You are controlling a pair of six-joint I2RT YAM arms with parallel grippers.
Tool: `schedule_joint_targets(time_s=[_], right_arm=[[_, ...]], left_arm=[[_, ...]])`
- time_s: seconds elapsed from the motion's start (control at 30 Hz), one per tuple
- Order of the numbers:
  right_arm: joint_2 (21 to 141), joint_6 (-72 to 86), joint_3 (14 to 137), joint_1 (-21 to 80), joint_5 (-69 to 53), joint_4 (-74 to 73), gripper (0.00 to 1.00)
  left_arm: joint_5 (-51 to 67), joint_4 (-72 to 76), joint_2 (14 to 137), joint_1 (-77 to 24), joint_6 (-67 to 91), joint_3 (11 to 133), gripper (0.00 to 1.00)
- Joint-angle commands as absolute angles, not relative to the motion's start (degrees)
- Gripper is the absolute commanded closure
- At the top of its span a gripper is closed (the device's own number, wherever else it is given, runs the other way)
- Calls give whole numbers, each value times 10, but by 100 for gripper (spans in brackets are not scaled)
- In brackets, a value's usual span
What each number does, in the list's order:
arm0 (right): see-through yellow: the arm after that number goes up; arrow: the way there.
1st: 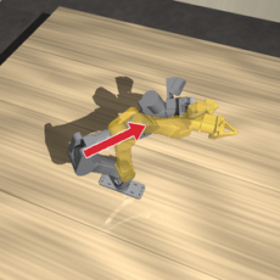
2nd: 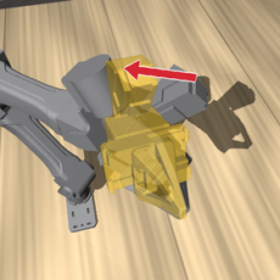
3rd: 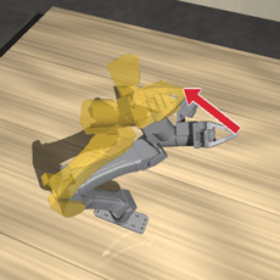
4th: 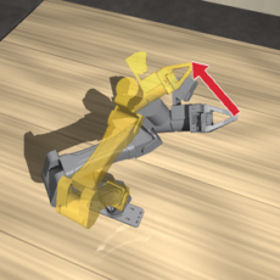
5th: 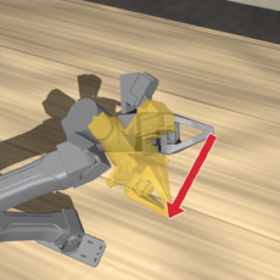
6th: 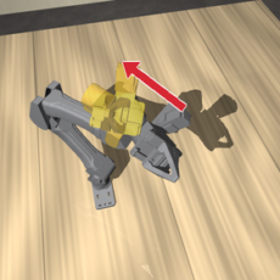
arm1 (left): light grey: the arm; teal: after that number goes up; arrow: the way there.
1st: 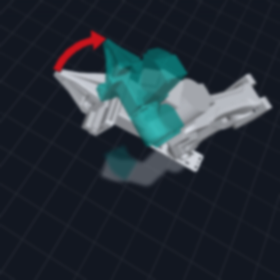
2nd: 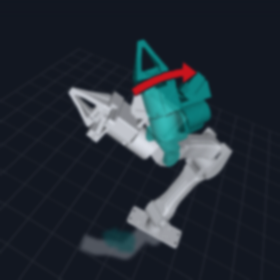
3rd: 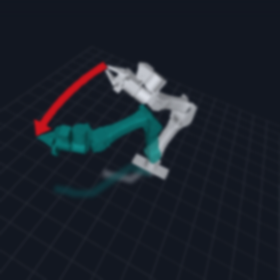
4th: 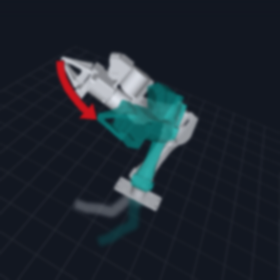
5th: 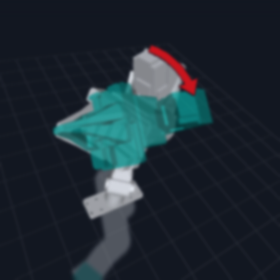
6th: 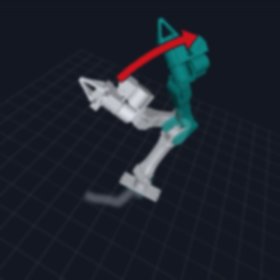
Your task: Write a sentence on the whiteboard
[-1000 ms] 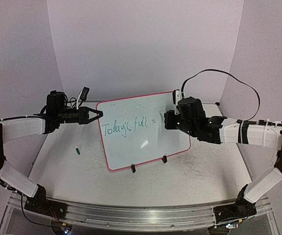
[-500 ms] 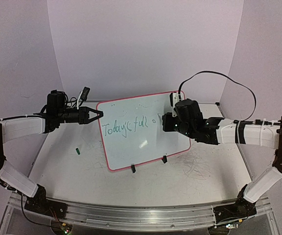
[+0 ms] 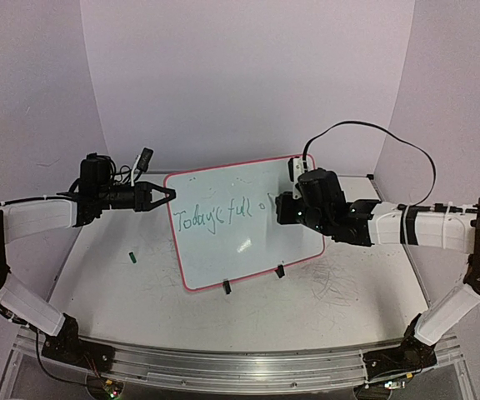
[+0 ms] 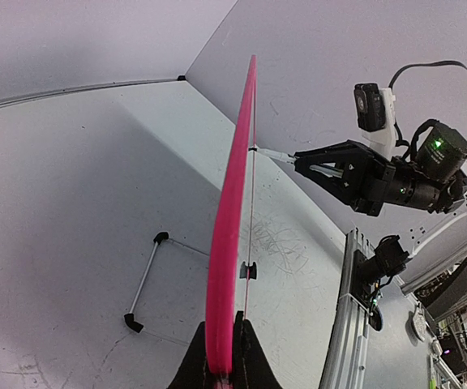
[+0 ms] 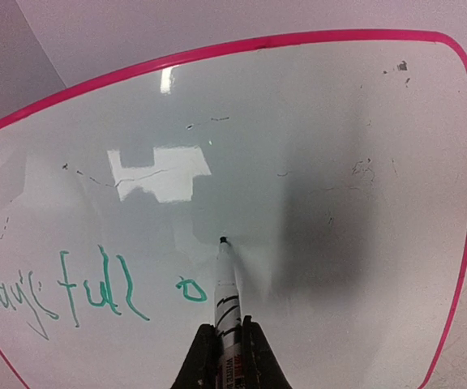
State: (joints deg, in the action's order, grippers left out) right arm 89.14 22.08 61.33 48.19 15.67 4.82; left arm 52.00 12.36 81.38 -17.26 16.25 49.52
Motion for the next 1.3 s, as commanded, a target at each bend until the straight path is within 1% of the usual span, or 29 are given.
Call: schedule_joint_targets(time_s=[0.0, 0.6, 0.9, 1.1, 1.27], right_arm=[[903, 210, 634, 487, 145, 41, 100], [882, 244, 592, 514, 154, 1, 100], [887, 264, 606, 549, 148, -16, 100], [849, 261, 607, 534, 159, 10, 100], [849, 249, 610, 517, 166, 19, 100]], left_arm=[[481, 88, 820, -187, 105, 507, 100], [480, 88, 820, -188, 105, 507, 100], [479, 87, 820, -190, 104, 507, 100], [476, 86, 818, -191, 103, 506, 100], [477, 86, 816, -192, 103, 505, 100]])
